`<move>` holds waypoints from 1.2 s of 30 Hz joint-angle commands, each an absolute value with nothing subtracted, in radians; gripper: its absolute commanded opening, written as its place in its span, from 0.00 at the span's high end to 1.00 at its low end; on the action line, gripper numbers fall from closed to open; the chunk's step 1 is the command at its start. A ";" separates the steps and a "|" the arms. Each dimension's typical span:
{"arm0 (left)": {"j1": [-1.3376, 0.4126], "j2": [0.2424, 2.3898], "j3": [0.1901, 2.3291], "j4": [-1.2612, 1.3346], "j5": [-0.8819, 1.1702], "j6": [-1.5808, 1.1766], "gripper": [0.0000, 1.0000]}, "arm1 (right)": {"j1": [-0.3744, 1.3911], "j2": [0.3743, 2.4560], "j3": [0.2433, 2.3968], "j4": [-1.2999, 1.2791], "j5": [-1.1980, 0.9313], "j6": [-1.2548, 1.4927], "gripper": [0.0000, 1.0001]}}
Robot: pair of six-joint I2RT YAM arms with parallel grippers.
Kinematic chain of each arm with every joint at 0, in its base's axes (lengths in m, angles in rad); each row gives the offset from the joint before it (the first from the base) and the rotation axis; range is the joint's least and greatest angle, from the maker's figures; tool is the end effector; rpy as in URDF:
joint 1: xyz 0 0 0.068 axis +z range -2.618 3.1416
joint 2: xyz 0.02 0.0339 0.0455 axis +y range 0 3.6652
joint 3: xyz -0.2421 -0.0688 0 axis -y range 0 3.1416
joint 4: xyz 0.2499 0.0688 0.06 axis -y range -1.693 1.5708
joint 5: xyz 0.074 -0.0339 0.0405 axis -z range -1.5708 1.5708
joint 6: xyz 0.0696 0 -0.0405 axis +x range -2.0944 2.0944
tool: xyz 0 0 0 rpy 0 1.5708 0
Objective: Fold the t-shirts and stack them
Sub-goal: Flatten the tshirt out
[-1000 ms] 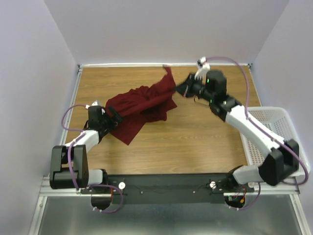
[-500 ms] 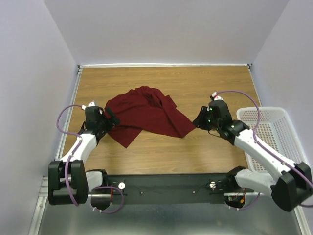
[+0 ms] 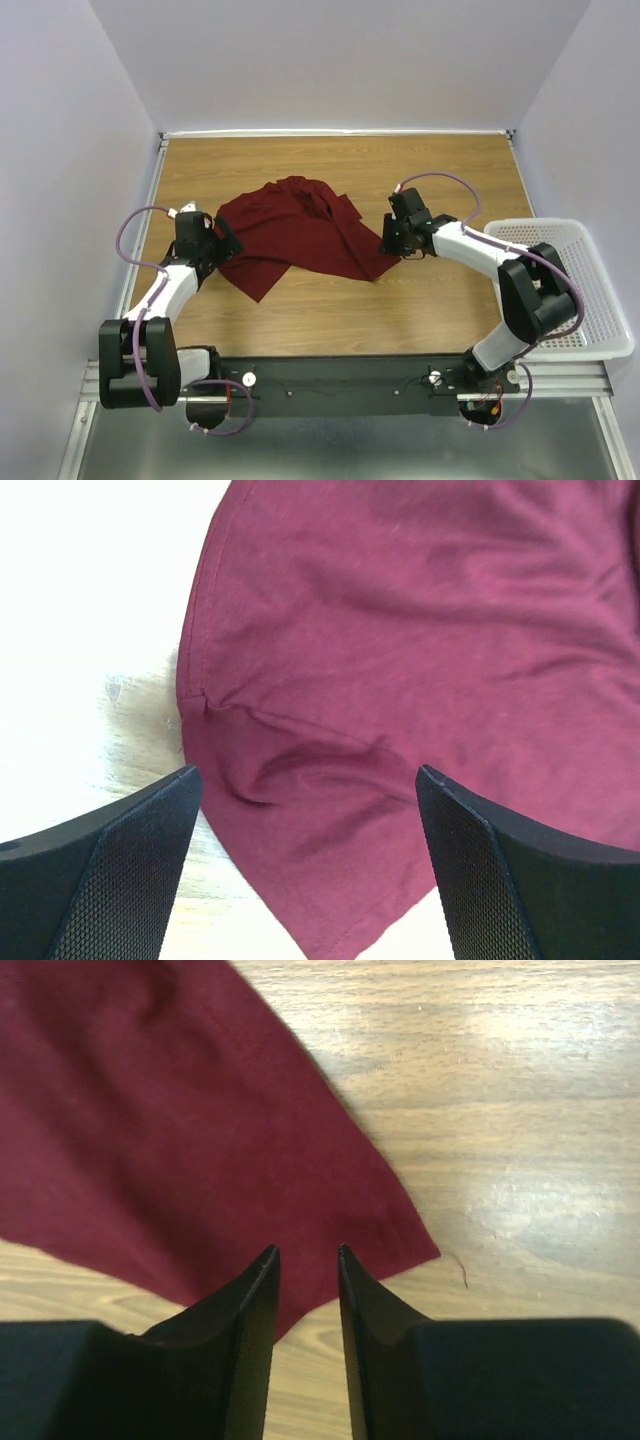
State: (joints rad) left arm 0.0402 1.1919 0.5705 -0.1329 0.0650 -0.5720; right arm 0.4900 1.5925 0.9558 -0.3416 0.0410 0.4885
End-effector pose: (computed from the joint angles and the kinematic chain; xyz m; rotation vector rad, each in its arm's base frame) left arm 0.2731 0.0065 0.1435 -0.6761 2.2488 -0.3405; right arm 0.3031 0.1584 0.1361 0.0142 2.5811 0.3235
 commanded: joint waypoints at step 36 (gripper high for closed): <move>0.020 1.864 1.156 -0.297 -0.126 -0.377 0.43 | 0.121 1.640 0.765 -0.226 0.066 0.577 0.83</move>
